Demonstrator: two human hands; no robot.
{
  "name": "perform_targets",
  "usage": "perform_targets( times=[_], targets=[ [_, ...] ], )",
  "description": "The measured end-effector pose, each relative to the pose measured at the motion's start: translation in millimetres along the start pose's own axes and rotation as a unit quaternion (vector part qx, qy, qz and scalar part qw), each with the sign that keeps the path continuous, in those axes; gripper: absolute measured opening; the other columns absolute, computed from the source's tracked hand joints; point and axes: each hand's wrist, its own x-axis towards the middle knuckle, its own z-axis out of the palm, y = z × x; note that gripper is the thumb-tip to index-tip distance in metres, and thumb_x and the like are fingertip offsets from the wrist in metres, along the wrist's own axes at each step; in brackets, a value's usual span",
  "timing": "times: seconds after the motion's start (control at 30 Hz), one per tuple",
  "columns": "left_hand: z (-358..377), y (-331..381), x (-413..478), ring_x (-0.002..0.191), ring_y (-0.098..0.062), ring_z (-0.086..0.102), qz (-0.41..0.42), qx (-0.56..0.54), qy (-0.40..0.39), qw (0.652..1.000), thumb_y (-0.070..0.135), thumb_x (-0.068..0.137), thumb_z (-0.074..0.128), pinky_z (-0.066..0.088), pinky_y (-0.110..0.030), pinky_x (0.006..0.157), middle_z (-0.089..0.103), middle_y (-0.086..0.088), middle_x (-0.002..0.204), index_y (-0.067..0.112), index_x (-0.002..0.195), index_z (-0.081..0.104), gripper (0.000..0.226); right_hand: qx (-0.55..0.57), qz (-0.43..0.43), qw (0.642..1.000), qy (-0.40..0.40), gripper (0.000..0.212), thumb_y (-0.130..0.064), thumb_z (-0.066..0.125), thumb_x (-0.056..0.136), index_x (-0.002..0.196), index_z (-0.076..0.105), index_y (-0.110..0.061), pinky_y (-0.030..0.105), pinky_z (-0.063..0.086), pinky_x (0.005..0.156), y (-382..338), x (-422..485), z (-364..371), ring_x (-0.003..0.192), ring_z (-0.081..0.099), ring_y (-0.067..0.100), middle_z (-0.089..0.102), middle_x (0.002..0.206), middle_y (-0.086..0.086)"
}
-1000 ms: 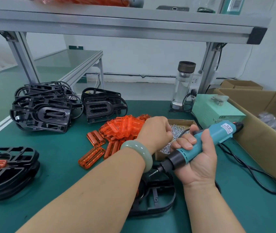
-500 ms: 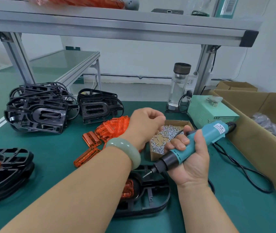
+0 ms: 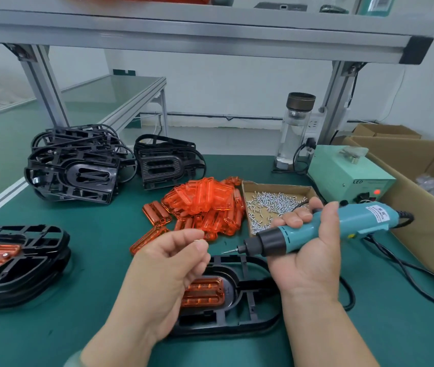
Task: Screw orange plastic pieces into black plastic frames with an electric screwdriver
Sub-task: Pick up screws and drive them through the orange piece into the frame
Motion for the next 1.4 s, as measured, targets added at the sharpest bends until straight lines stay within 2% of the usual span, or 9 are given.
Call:
perform_targets(
  times=[0.13, 0.27, 0.47, 0.63, 0.8, 1.0, 1.1, 1.2, 1.4],
  targets=[
    [1, -5, -10, 0.053, -0.01, 0.063, -0.071, -0.054, 0.013, 0.996, 0.016, 0.059, 0.07, 0.05, -0.016, 0.045, 0.068, -0.009, 0.066, 0.008, 0.066, 0.075, 0.012, -0.004, -0.012, 1.0, 0.005, 0.021, -0.043, 0.062, 0.079, 0.085, 0.053, -0.026, 0.019, 0.043, 0.056, 5, -5, 3, 0.049, 0.045, 0.004, 0.045, 0.061, -0.013],
    [4, -3, -11, 0.055, -0.014, 0.066, -0.115, -0.085, 0.019, 0.989, 0.012, 0.064, 0.066, 0.051, -0.016, 0.045, 0.069, -0.013, 0.069, -0.001, 0.083, 0.069, 0.023, 0.001, -0.013, 1.0, 0.009, 0.021, -0.045, 0.061, 0.081, 0.082, 0.052, -0.026, 0.018, 0.044, 0.054, 4, -7, 4, 0.049, 0.045, 0.003, 0.044, 0.061, -0.013],
    [8, -2, -14, 0.055, -0.018, 0.067, -0.16, -0.101, -0.009, 0.982, 0.01, 0.063, 0.066, 0.052, -0.018, 0.045, 0.07, -0.017, 0.072, -0.002, 0.082, 0.068, 0.022, -0.003, -0.01, 1.0, 0.022, 0.022, -0.045, 0.055, 0.092, 0.082, 0.052, -0.026, 0.019, 0.044, 0.054, 5, -7, 6, 0.049, 0.045, 0.003, 0.044, 0.06, -0.013],
    [9, -4, -14, 0.055, -0.018, 0.066, -0.175, -0.115, -0.02, 0.978, 0.009, 0.065, 0.065, 0.051, -0.018, 0.044, 0.069, -0.017, 0.072, -0.002, 0.085, 0.067, 0.023, -0.004, -0.01, 1.0, 0.014, 0.021, -0.045, 0.056, 0.09, 0.082, 0.052, -0.026, 0.017, 0.044, 0.054, 6, -8, 6, 0.048, 0.045, 0.003, 0.045, 0.06, -0.013],
    [9, -5, -14, 0.054, -0.017, 0.065, -0.168, -0.112, -0.025, 0.979, 0.011, 0.062, 0.067, 0.051, -0.018, 0.044, 0.068, -0.015, 0.07, 0.002, 0.068, 0.073, 0.012, -0.003, -0.01, 1.0, 0.017, 0.021, -0.045, 0.057, 0.09, 0.083, 0.053, -0.025, 0.018, 0.044, 0.053, 6, -8, 7, 0.048, 0.045, 0.003, 0.045, 0.06, -0.013],
    [9, -6, -15, 0.054, -0.015, 0.064, -0.138, -0.078, -0.024, 0.987, 0.016, 0.063, 0.067, 0.05, -0.017, 0.043, 0.068, -0.012, 0.068, 0.002, 0.078, 0.069, 0.02, -0.012, -0.018, 1.0, 0.013, 0.021, -0.045, 0.055, 0.092, 0.085, 0.052, -0.025, 0.017, 0.043, 0.053, 6, -9, 7, 0.048, 0.045, 0.003, 0.045, 0.059, -0.013],
    [10, -10, -13, 0.054, -0.013, 0.064, -0.091, -0.032, -0.012, 0.995, 0.015, 0.074, 0.066, 0.05, -0.017, 0.045, 0.068, -0.011, 0.068, 0.002, 0.081, 0.068, 0.015, -0.016, -0.025, 1.0, 0.009, 0.02, -0.044, 0.055, 0.092, 0.085, 0.052, -0.025, 0.017, 0.042, 0.053, 6, -10, 8, 0.048, 0.045, 0.003, 0.045, 0.06, -0.013],
    [12, -15, -13, 0.054, -0.012, 0.063, -0.044, 0.007, 0.012, 0.999, 0.011, 0.084, 0.064, 0.05, -0.017, 0.047, 0.069, -0.009, 0.067, 0.003, 0.078, 0.068, 0.011, -0.019, -0.031, 0.999, 0.004, 0.02, -0.044, 0.056, 0.09, 0.086, 0.052, -0.025, 0.018, 0.042, 0.053, 6, -11, 8, 0.049, 0.045, 0.004, 0.045, 0.061, -0.012],
    [10, -16, -13, 0.056, -0.012, 0.063, 0.001, 0.071, 0.01, 0.997, 0.015, 0.086, 0.064, 0.05, -0.017, 0.049, 0.07, -0.008, 0.067, 0.017, 0.065, 0.074, 0.023, -0.025, -0.038, 0.999, -0.005, 0.019, -0.044, 0.057, 0.088, 0.088, 0.052, -0.026, 0.018, 0.043, 0.054, 8, -13, 8, 0.049, 0.045, 0.004, 0.046, 0.061, -0.012]
  ],
)
